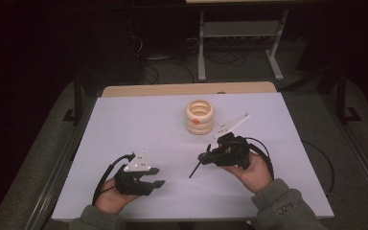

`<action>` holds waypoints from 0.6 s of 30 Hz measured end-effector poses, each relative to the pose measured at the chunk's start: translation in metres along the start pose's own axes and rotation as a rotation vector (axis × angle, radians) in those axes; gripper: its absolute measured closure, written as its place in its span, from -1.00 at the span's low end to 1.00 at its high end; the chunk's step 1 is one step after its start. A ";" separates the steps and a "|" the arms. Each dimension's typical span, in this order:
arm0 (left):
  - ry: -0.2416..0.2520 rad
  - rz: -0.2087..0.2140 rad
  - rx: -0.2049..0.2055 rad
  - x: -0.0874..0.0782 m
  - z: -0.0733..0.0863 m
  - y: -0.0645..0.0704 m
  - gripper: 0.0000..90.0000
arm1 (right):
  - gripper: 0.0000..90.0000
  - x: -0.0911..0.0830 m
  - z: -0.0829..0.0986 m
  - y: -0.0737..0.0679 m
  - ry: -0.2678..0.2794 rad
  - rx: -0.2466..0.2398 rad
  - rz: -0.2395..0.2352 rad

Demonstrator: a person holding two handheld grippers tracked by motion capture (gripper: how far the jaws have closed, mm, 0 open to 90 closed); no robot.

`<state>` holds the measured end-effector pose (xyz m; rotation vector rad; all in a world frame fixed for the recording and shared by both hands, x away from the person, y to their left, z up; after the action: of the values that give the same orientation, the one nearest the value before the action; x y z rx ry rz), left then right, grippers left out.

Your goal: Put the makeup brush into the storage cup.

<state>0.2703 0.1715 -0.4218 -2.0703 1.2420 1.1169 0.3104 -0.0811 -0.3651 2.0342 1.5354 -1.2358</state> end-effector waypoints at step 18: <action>0.012 -0.026 -0.021 -0.006 0.003 -0.007 0.04 | 0.87 -0.014 -0.011 0.016 0.007 0.030 0.027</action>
<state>0.2741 0.1801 -0.4184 -2.1052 1.2108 1.1120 0.3284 -0.0884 -0.3517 2.0729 1.4961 -1.2509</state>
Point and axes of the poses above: each handheld gripper's, and its own axes: x roughly forward along the jaws, z roughly out of its underside, y roughly to its right, the point moved 4 cm from there along x, roughly forward along the jaws, and after that the axes turned 11 degrees about -y, right-handed, at the moved point
